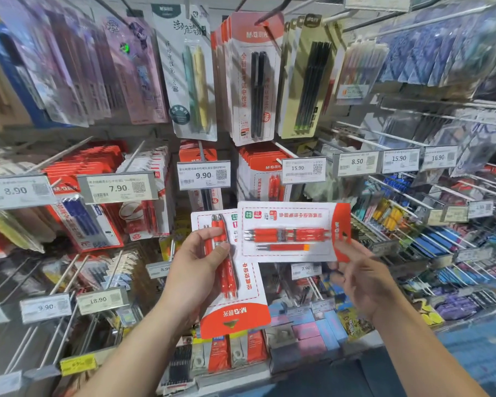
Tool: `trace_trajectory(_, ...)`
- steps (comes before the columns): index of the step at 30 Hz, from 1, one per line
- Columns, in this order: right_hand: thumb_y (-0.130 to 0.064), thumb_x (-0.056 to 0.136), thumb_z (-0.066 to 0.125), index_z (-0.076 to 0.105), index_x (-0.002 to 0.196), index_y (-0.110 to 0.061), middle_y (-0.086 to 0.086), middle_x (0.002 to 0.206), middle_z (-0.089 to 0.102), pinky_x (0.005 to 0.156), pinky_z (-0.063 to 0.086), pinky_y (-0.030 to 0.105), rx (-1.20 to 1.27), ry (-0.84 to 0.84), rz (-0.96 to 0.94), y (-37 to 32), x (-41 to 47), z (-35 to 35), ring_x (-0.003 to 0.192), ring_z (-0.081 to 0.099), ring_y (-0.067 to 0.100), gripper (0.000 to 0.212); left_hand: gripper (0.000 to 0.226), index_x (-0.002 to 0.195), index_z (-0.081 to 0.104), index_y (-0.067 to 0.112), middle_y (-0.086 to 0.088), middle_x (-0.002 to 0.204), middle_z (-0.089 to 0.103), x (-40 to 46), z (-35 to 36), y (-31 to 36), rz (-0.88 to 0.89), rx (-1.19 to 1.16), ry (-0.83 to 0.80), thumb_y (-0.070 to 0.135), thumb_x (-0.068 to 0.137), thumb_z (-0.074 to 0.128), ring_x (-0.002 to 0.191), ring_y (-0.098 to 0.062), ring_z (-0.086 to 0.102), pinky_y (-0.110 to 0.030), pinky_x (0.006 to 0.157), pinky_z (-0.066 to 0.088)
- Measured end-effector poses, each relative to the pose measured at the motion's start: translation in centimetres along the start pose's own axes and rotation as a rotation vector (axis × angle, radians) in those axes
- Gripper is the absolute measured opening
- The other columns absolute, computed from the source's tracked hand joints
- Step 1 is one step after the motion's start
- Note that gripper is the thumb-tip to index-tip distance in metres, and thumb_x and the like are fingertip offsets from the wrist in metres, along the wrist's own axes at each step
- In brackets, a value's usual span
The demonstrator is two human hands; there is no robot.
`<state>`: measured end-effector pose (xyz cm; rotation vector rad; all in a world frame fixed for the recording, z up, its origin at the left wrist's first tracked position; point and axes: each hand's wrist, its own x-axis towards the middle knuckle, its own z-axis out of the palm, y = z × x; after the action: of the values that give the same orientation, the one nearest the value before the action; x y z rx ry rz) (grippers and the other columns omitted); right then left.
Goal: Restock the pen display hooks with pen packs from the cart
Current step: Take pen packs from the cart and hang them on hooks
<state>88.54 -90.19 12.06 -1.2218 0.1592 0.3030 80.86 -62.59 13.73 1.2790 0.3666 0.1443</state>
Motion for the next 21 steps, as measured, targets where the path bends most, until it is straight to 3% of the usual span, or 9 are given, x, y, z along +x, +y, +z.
trace_trajectory(3,-0.011,0.108,0.049,0.066,0.132,-0.016,0.007,0.117,0.075,0.062,0.058,0.027,0.267,0.052,-0.016,-0.6,0.6,-0.1,0.11,0.067,0.026,0.03,0.022,0.119,0.062,0.015,-0.013,0.11,0.078,-0.1,-0.5,0.2,0.005,0.017,0.009,0.003,0.101,0.06,0.094,-0.038,0.076,-0.054,0.082,0.061)
trace_trajectory(5,-0.029,0.106,0.056,0.063,0.138,-0.019,0.006,0.132,0.07,0.089,0.059,0.039,0.297,0.036,-0.058,-0.6,1.0,0.0,0.124,0.063,0.028,0.035,0.022,0.119,0.062,0.016,-0.014,0.11,0.078,-0.2,-0.7,0.4,0.005,0.016,0.017,0.003,0.102,0.06,0.096,-0.039,0.076,-0.056,0.085,0.059)
trace_trajectory(7,-0.045,0.093,0.069,0.057,0.144,-0.019,0.007,0.137,0.067,0.111,0.043,0.051,0.254,0.066,-0.088,-0.1,1.6,0.1,0.13,0.061,0.03,0.058,0.022,0.12,0.062,0.015,-0.014,0.109,0.078,-0.4,-0.8,0.7,0.007,0.006,0.03,0.002,0.102,0.058,0.095,-0.039,0.076,-0.052,0.081,0.06)
trace_trajectory(8,-0.046,0.091,0.071,0.055,0.145,-0.018,0.009,0.137,0.067,0.111,0.042,0.053,0.258,0.059,-0.103,0.1,1.8,0.4,0.129,0.062,0.032,0.062,0.022,0.12,0.062,0.015,-0.014,0.109,0.078,-0.6,-0.8,0.8,0.005,0.001,0.034,0.002,0.103,0.057,0.096,-0.039,0.076,-0.051,0.081,0.061)
trace_trajectory(11,-0.031,0.095,0.069,0.057,0.138,-0.014,0.013,0.124,0.073,0.097,0.052,0.052,0.197,0.108,-0.11,0.2,2.8,1.6,0.114,0.071,0.034,0.048,0.023,0.12,0.062,0.014,-0.013,0.109,0.078,-0.7,-0.9,1.0,0.007,0.001,0.045,0.001,0.102,0.057,0.099,-0.04,0.075,-0.058,0.088,0.059)
trace_trajectory(15,-0.028,0.099,0.067,0.063,0.121,-0.011,0.015,0.102,0.078,0.09,0.057,0.05,-0.052,0.074,-0.152,-0.6,3.6,4.0,0.094,0.076,0.034,0.029,0.022,0.12,0.062,0.013,-0.015,0.108,0.078,-0.8,-0.7,1.1,0.002,-0.004,0.063,0.001,0.102,0.057,0.098,-0.041,0.075,-0.059,0.088,0.059)
trace_trajectory(18,-0.031,0.1,0.065,0.064,0.114,-0.008,0.019,0.101,0.077,0.086,0.059,0.051,-0.14,-0.025,-0.225,-1.7,3.9,5.7,0.094,0.076,0.04,0.027,0.021,0.12,0.062,0.012,-0.015,0.109,0.078,-0.9,-0.5,1.1,0.005,-0.019,0.072,0.001,0.102,0.056,0.098,-0.041,0.075,-0.057,0.087,0.059)
trace_trajectory(21,-0.024,0.1,0.065,0.068,0.112,-0.014,0.014,0.105,0.078,0.093,0.058,0.053,-0.135,-0.086,-0.274,-3.0,4.9,7.2,0.098,0.076,0.034,0.016,0.021,0.12,0.061,0.013,-0.016,0.11,0.078,-0.8,-0.5,1.1,0.006,-0.023,0.077,0.002,0.103,0.056,0.098,-0.043,0.075,-0.06,0.087,0.058)
